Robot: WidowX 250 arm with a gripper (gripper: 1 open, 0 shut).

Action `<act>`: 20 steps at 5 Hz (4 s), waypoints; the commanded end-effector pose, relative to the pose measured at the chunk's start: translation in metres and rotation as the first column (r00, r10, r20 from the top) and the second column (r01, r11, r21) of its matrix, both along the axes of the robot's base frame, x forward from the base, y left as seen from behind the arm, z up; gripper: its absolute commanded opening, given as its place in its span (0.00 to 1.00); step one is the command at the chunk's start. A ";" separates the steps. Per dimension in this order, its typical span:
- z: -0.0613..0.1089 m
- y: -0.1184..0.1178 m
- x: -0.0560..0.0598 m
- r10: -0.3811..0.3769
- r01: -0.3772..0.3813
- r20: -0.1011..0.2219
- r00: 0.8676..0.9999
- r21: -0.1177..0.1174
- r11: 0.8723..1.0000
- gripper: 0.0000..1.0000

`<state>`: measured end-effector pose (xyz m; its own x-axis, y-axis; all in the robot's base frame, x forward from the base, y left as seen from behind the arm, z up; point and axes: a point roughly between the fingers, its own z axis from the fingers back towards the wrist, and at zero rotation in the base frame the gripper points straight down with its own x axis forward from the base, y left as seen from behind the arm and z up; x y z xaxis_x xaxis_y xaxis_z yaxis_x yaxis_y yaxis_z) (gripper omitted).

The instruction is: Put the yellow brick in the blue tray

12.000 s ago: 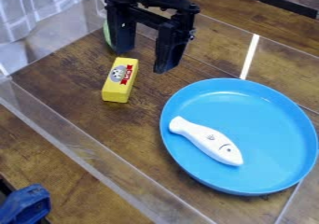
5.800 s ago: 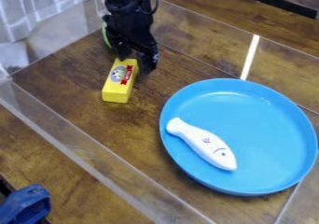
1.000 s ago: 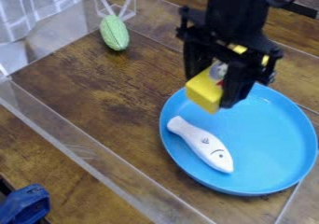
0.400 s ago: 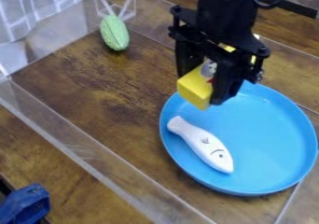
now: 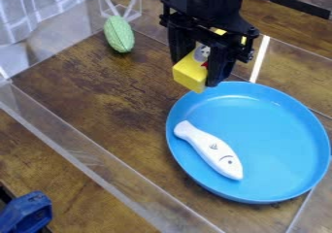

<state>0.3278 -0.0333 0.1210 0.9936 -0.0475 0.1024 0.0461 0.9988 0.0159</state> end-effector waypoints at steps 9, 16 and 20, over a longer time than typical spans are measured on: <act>-0.002 -0.015 0.037 -0.038 0.032 0.126 0.991 0.051 0.998 0.00; -0.020 -0.017 0.047 -0.091 0.089 0.187 0.978 0.019 0.996 0.00; -0.018 -0.015 0.054 -0.187 0.186 0.240 0.953 0.028 0.982 0.00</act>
<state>0.3800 -0.0506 0.0813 0.9303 -0.2373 0.2797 0.2338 0.9712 0.0463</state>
